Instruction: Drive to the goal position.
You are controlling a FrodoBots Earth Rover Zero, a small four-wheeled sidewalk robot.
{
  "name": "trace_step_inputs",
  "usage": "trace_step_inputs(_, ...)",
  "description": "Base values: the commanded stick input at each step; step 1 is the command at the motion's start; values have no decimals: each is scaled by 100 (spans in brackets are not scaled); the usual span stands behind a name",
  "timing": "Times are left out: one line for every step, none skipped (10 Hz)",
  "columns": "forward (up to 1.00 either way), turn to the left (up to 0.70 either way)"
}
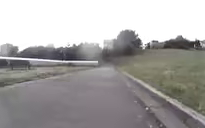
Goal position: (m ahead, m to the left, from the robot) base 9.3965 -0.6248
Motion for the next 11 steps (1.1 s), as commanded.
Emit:
trace_step_inputs(100, -29)
trace_step_inputs(100, -34)
trace_step_inputs(100, -39)
trace_step_inputs(100, -38)
trace_step_inputs(100, -37)
trace_step_inputs(100, -21)
trace_step_inputs(100, -15)
trace_step_inputs(100, -10)
trace_step_inputs(100, -9)
trace_step_inputs(100, -40)
trace_step_inputs(100, -40)
